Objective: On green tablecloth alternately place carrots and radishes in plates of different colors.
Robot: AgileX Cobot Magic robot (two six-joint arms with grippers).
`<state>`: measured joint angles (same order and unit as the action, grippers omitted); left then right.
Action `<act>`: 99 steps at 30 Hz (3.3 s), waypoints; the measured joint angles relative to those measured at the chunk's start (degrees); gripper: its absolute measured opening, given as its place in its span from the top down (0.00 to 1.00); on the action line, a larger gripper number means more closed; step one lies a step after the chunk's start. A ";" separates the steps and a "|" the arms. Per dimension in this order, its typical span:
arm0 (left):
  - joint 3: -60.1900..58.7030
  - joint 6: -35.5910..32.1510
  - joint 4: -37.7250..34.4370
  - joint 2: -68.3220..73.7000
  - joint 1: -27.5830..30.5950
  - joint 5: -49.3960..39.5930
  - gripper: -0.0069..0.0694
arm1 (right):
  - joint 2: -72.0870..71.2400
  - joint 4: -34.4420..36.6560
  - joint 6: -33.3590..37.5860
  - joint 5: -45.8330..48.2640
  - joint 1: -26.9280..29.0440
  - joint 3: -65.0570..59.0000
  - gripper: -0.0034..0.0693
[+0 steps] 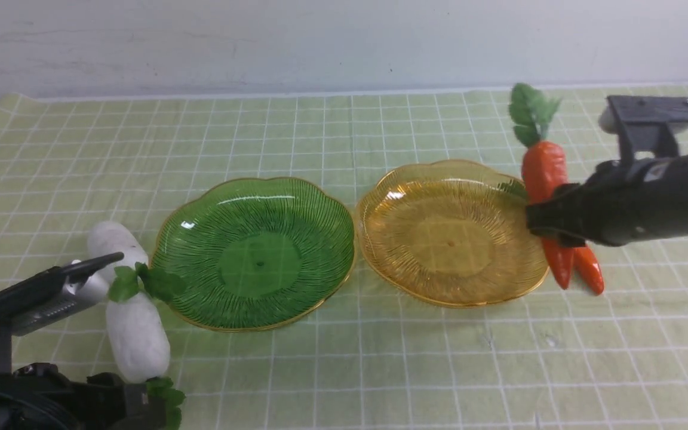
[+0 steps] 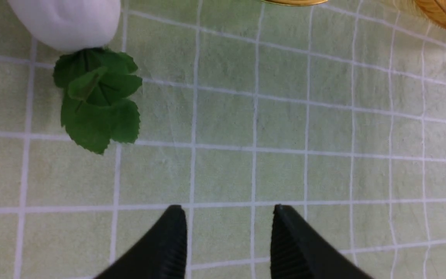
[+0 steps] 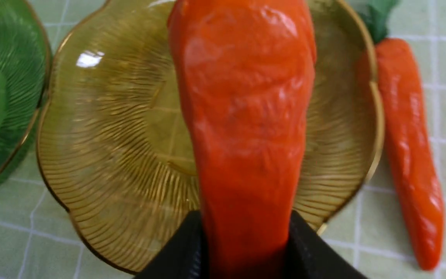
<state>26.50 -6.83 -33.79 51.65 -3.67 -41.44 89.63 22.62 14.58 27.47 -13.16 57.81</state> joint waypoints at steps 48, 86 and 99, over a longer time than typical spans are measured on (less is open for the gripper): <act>0.00 0.00 -0.11 0.00 0.00 0.17 0.54 | 11.59 -30.98 -14.58 41.80 11.70 31.56 0.96; 0.00 0.00 -0.15 0.00 0.00 0.17 0.53 | 25.88 -8.73 -3.47 27.89 19.05 19.42 0.35; 0.00 0.00 -0.15 0.00 0.00 0.17 0.53 | 27.40 -4.35 -2.21 34.24 19.05 24.92 0.35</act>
<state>26.50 -6.83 -33.94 51.65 -3.67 -41.26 117.03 18.27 12.37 61.71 5.89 82.74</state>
